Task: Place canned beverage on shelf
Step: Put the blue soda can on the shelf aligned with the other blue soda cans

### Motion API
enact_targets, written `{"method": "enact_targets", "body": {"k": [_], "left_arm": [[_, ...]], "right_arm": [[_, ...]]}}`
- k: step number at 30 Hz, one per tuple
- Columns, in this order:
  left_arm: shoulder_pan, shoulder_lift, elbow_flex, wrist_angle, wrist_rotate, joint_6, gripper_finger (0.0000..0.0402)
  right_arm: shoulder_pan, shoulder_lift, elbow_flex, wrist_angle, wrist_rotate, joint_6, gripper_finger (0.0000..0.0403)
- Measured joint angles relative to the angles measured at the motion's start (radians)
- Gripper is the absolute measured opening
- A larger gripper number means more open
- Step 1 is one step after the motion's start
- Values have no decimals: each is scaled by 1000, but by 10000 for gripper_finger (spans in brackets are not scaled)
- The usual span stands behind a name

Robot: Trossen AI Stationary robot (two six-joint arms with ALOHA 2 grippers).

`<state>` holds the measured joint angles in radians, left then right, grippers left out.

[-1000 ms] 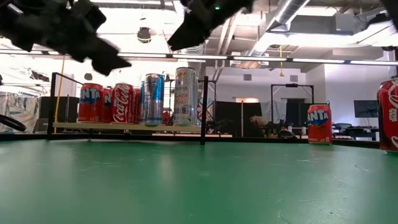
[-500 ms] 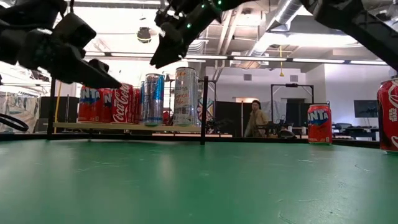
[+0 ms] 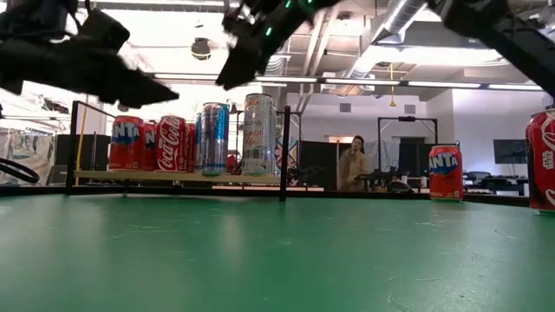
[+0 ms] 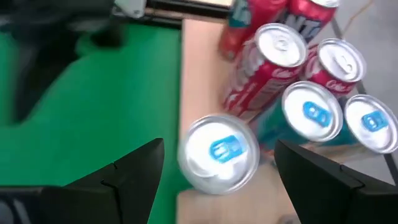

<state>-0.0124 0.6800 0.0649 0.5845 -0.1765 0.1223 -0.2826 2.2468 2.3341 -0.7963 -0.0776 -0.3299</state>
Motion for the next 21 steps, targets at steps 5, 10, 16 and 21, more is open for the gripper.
{"method": "enact_targets", "body": {"k": [5,10,16,21], "left_arm": [[59,22,70,28,-260,22,192],[94,92,144,8,-304,59,210],[147,195,332,-134,-345,20,269],[239,319,538,-366,-318,-54,329]], "right_arm": [[22,-148,4,-148,0,-31,328],[17,-266,3,-364,0,-35,328],[-34,-383,-2,-569,0,-5,328],[-65,-425,-5,-671,0,-9,328]]}}
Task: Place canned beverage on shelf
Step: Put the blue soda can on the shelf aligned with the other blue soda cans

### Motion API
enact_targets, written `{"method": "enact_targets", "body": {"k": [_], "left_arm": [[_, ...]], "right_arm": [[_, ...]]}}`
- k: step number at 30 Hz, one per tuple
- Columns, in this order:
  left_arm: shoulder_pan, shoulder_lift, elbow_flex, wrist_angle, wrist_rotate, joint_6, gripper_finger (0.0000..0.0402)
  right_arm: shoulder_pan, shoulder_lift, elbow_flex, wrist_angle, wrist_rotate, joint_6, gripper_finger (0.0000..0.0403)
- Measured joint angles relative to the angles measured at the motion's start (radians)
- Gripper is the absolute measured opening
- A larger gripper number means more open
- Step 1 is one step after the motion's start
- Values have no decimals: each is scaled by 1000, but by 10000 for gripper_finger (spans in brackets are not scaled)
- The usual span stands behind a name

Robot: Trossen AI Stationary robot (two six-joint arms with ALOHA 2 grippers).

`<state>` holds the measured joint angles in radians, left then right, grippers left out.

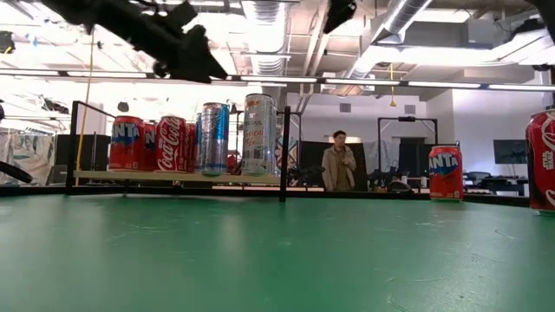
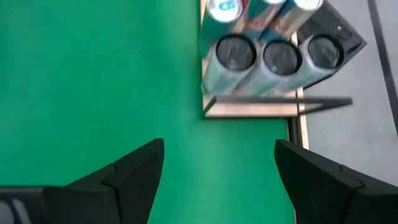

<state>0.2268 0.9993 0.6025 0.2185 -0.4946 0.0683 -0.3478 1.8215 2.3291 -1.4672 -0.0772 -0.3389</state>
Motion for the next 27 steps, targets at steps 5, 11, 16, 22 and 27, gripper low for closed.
{"method": "enact_targets", "body": {"k": [5,11,16,22,27], "left_arm": [[56,114,60,-16,143,-31,365],[58,176,61,19,80,-48,370],[53,179,61,-15,39,-53,370],[55,179,61,-62,23,-81,367],[55,181,61,-68,15,-83,356]], "right_arm": [[-3,-43,-6,-42,-1,-11,328],[-7,-191,-215,58,-3,-33,328],[-9,-324,-460,242,-2,-36,328],[-40,-450,-656,365,-2,-32,328],[-63,-498,-727,416,0,-18,328]]}}
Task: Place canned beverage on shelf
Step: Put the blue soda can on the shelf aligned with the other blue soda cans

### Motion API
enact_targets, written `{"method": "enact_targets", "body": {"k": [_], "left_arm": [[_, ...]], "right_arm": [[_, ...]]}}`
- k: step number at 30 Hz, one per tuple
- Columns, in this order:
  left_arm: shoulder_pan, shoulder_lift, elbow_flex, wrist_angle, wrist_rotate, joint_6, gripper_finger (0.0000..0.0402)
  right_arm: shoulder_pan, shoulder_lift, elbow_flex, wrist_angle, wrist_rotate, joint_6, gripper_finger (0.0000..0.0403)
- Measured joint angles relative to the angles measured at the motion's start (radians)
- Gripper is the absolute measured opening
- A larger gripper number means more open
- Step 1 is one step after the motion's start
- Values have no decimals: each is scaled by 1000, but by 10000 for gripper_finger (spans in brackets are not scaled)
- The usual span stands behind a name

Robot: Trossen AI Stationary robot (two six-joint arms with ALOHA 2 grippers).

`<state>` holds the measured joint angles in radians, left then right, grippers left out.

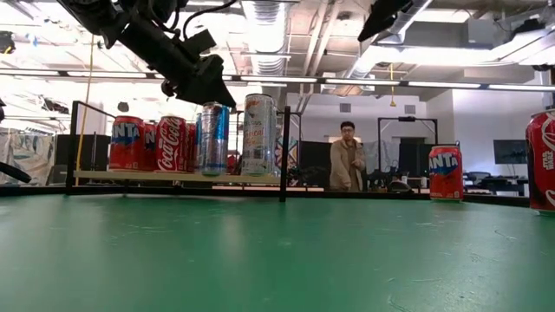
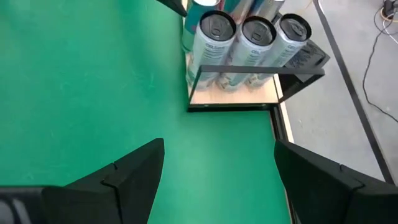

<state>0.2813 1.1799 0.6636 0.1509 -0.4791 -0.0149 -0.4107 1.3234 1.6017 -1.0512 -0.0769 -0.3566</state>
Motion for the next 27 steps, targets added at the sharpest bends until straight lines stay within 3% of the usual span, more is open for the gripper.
{"method": "enact_targets", "body": {"k": [12,27], "left_arm": [[0,97,2,38,-60,-6,319],[-35,-48,-2,23,-62,53,319]], "right_arm": [[4,-1,-9,-2,0,19,328],[4,-1,-9,0,-1,18,328]]}}
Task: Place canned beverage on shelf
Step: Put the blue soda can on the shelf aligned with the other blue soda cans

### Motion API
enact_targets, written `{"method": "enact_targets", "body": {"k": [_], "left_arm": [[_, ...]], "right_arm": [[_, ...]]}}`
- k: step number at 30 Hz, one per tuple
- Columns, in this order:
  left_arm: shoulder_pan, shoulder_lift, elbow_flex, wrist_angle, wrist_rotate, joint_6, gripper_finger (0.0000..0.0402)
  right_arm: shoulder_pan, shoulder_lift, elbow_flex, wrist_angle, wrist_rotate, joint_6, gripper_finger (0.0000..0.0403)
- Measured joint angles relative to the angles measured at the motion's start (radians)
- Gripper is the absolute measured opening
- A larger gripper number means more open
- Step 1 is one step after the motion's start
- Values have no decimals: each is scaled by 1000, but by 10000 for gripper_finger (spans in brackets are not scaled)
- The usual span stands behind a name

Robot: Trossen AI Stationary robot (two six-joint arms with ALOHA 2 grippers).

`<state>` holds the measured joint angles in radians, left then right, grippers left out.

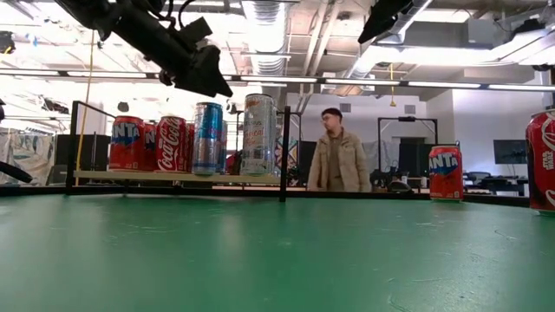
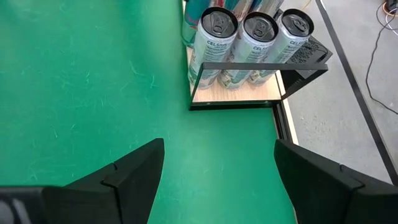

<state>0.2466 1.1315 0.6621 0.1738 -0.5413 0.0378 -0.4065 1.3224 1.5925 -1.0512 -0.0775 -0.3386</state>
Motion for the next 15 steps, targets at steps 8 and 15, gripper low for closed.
{"method": "enact_targets", "body": {"k": [8,15], "left_arm": [[-1,-46,0,-68,-23,-130,318],[-1,-44,0,-151,-70,-172,319]], "right_arm": [[0,0,0,0,0,5,328],[0,3,1,-1,0,6,328]]}}
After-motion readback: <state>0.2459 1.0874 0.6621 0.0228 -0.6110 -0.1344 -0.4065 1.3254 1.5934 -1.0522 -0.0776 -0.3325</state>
